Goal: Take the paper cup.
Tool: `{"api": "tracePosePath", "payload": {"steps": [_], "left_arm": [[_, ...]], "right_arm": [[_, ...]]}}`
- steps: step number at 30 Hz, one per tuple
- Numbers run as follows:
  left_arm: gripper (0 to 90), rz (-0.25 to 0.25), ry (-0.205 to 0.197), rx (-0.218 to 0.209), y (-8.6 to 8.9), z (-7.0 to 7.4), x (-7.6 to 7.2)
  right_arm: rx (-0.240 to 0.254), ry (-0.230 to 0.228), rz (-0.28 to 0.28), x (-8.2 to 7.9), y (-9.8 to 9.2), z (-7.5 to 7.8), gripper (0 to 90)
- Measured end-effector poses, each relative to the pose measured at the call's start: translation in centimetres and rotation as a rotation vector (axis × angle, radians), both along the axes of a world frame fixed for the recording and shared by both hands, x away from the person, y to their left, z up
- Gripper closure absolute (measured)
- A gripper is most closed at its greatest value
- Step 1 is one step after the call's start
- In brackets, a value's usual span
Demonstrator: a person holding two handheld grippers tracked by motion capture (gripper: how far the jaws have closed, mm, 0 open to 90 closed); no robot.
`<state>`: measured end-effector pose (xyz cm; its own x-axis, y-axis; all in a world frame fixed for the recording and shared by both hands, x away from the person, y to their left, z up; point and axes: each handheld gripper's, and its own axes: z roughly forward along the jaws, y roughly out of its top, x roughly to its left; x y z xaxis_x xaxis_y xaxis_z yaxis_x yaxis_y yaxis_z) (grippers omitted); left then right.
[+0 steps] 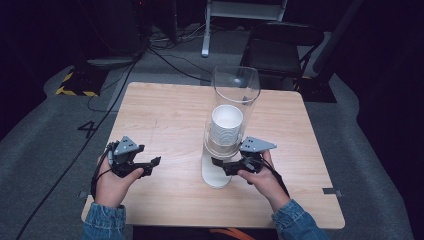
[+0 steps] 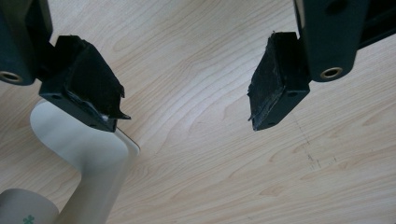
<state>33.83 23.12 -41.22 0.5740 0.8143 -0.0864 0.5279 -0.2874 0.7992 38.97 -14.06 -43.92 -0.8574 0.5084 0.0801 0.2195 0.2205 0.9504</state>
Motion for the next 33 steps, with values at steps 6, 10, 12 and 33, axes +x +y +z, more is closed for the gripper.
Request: {"api": "tracePosePath", "payload": {"steps": [6, 10, 12, 33], "left_arm": [[25.8, 0.000, 0.001, 0.000, 0.03, -0.03, 0.01], [25.8, 0.001, 0.005, -0.001, 0.08, -0.08, 0.00], [25.8, 0.002, 0.006, -0.003, 0.10, -0.10, 0.00], [25.8, 0.000, 0.005, -0.005, 0.05, -0.13, 0.01]], "right_arm": [[0.015, -0.016, -0.009, -0.01, 0.19, 0.20, 29.1], [0.005, -0.020, -0.004, -0.08, 0.12, 0.27, 30.5], [-0.004, -0.025, 0.000, -0.06, 0.07, 0.30, 30.9], [0.006, -0.040, 0.003, -0.10, -0.03, -0.13, 32.2]]}}
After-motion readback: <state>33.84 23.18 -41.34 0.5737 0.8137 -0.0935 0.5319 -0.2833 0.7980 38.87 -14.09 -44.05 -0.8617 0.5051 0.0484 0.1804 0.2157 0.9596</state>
